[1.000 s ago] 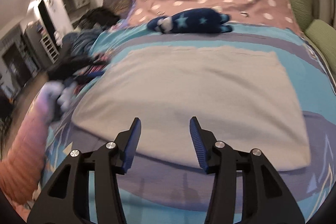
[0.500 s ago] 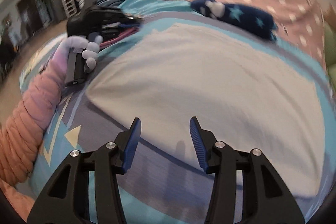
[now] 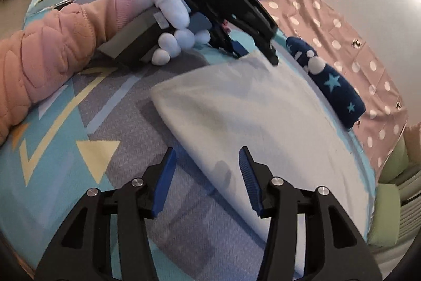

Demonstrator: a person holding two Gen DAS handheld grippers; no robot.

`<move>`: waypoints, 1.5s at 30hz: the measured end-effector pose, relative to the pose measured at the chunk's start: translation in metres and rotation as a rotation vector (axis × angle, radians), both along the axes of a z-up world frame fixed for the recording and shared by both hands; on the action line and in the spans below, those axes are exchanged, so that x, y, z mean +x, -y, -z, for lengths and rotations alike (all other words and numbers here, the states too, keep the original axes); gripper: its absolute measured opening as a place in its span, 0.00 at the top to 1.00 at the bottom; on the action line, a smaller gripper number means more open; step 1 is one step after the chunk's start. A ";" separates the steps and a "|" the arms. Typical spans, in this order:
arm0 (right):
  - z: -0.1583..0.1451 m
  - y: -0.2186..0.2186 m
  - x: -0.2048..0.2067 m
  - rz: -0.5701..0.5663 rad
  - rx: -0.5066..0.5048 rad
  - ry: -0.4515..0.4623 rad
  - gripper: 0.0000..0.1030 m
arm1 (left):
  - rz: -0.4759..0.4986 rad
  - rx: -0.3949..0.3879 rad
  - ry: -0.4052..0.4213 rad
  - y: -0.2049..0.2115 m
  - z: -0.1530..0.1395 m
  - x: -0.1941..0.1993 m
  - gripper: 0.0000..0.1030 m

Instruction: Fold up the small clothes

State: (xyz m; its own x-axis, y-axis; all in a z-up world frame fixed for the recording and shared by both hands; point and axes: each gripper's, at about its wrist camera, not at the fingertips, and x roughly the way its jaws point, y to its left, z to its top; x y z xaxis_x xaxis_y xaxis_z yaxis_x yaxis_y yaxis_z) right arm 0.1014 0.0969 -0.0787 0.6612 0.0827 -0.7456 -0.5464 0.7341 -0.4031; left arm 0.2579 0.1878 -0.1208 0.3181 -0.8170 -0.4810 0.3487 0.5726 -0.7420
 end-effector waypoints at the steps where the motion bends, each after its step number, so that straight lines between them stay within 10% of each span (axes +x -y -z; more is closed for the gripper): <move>1: 0.001 -0.001 0.003 0.009 -0.002 0.004 0.49 | 0.002 -0.009 -0.003 0.000 0.000 0.001 0.59; 21: 0.026 -0.051 0.007 0.074 -0.185 0.218 0.44 | 0.066 -0.122 -0.049 0.001 0.008 0.011 0.62; 29: 0.031 -0.060 0.016 0.043 -0.155 0.220 0.79 | 0.088 -0.092 -0.029 0.008 0.005 0.008 0.64; 41: 0.025 -0.051 0.023 0.058 -0.057 0.168 0.82 | 0.067 -0.061 -0.022 0.013 0.006 0.010 0.66; 45: 0.014 -0.041 0.035 0.088 0.029 0.095 0.91 | 0.035 -0.011 -0.036 0.018 0.007 0.012 0.87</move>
State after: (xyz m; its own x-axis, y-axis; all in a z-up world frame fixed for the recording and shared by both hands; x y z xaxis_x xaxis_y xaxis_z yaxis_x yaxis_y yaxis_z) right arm 0.1369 0.1378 -0.0930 0.7342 0.0424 -0.6777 -0.4401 0.7897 -0.4274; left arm 0.2696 0.1701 -0.1275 0.2717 -0.8324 -0.4830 0.3413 0.5526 -0.7604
